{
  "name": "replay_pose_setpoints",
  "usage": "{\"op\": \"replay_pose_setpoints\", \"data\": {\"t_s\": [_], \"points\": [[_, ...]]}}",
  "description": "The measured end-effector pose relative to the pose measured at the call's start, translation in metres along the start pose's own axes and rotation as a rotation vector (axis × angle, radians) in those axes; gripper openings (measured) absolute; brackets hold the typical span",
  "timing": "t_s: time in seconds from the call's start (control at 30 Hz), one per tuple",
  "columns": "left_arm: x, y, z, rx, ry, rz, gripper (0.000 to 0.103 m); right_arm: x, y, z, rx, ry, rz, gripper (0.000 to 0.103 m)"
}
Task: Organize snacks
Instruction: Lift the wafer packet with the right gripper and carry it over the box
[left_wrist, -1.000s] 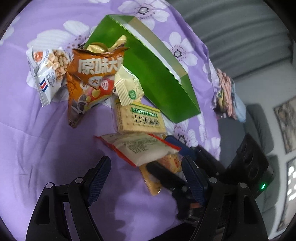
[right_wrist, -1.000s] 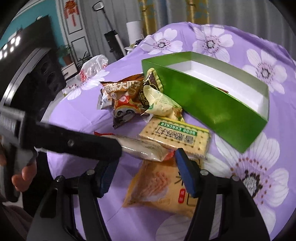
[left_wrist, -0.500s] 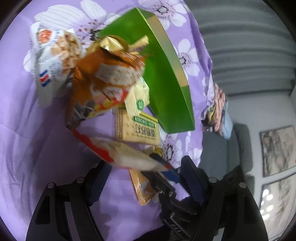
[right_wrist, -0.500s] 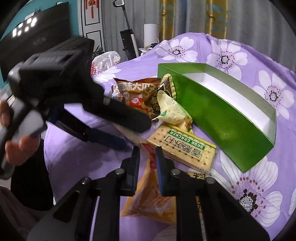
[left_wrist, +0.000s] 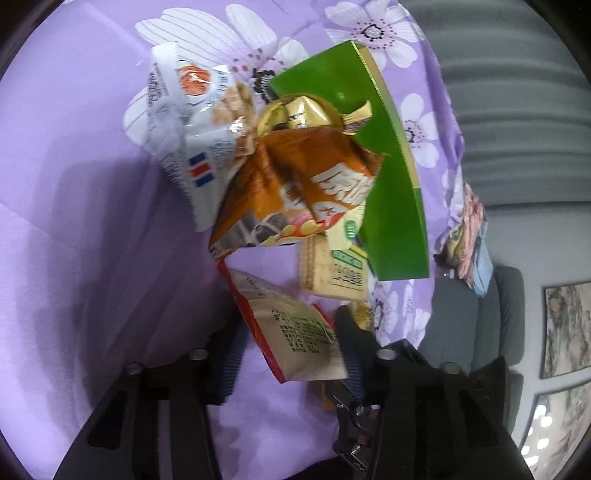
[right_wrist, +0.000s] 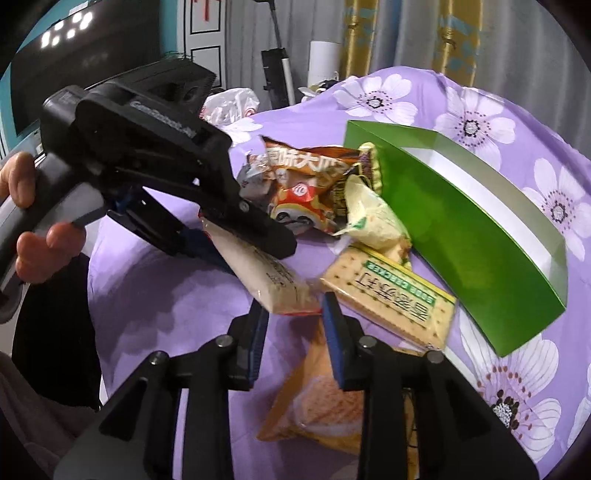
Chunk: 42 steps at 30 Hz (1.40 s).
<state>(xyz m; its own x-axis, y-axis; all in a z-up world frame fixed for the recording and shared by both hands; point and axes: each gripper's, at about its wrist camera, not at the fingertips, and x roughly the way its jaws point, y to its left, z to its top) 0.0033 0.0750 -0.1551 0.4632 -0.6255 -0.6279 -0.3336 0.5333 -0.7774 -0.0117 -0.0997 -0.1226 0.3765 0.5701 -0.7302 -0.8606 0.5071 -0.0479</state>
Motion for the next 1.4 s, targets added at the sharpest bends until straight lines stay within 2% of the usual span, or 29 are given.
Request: {"op": "replay_pose_setpoints", "data": {"t_s": [0.2,0.57,0.87,1.17,1.4], "points": [[-0.008,-0.006,-0.004,0.042,-0.014,0.013,0.028,-0.008,0.016,-0.003,-0.058,-0.026,-0.008,0.014],[-0.031,-0.057,-0.015,0.207,-0.058,0.025,0.026,-0.050,0.027,0.002,-0.093,-0.135,-0.110,0.011],[-0.030,-0.113,-0.004,0.340,-0.085,0.023,0.026,-0.075,0.001,0.015,-0.051,-0.226,-0.199,0.011],[-0.020,-0.176,0.023,0.475,-0.112,0.039,0.026,-0.087,-0.046,0.035,0.012,-0.303,-0.259,0.011],[0.005,-0.206,0.055,0.511,-0.095,0.050,0.026,-0.078,-0.086,0.046,0.067,-0.313,-0.272,0.011]]}}
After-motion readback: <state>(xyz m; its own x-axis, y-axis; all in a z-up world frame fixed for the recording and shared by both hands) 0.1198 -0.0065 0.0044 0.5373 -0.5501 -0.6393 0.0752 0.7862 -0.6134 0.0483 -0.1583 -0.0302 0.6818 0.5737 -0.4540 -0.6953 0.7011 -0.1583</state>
